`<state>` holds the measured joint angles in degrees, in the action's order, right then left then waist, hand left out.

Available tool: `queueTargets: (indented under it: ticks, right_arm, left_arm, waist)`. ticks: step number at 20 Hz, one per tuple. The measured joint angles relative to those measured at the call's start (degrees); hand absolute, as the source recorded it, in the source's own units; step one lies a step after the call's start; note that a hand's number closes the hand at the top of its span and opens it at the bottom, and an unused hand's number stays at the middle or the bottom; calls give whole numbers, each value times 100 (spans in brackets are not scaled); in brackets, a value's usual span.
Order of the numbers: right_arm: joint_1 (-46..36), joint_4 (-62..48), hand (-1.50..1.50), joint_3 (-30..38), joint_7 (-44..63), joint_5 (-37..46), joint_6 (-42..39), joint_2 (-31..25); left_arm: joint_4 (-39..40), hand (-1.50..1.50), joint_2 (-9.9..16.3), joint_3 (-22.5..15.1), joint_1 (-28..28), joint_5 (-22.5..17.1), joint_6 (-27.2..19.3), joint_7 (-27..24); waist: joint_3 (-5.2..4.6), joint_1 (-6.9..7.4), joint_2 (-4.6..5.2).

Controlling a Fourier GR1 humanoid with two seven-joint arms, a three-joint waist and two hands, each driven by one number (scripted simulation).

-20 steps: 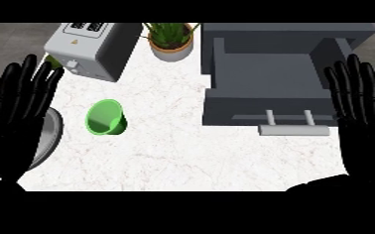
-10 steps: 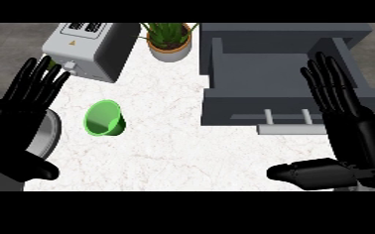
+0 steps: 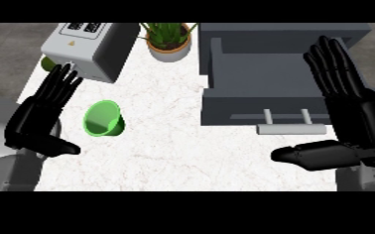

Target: Pick up the cup, place it into the drawer and close the drawer

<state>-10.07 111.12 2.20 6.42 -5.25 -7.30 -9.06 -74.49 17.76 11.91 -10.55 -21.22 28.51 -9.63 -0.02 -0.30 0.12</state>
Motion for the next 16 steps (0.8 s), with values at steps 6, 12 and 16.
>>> queueTargets:
  ticks: [6, 12, 16]
  right_arm:
    - [-145, -107, -150, 67, -63, 16, -56, -7]
    - [-357, -350, -150, 192, -96, 29, -92, -64]
    - [-397, -396, -150, 243, -119, -9, -152, -86]
  left_arm:
    - [1453, -150, 64, 59, -357, 737, 45, -977]
    - [3197, -150, 202, 97, -873, 1363, 73, -2049]
    - [4094, -150, 170, 13, -1086, 1775, -135, -2683]
  waist:
    - [-3, -9, 2]
    - [-4, -26, 8]
    - [-5, -37, 12]
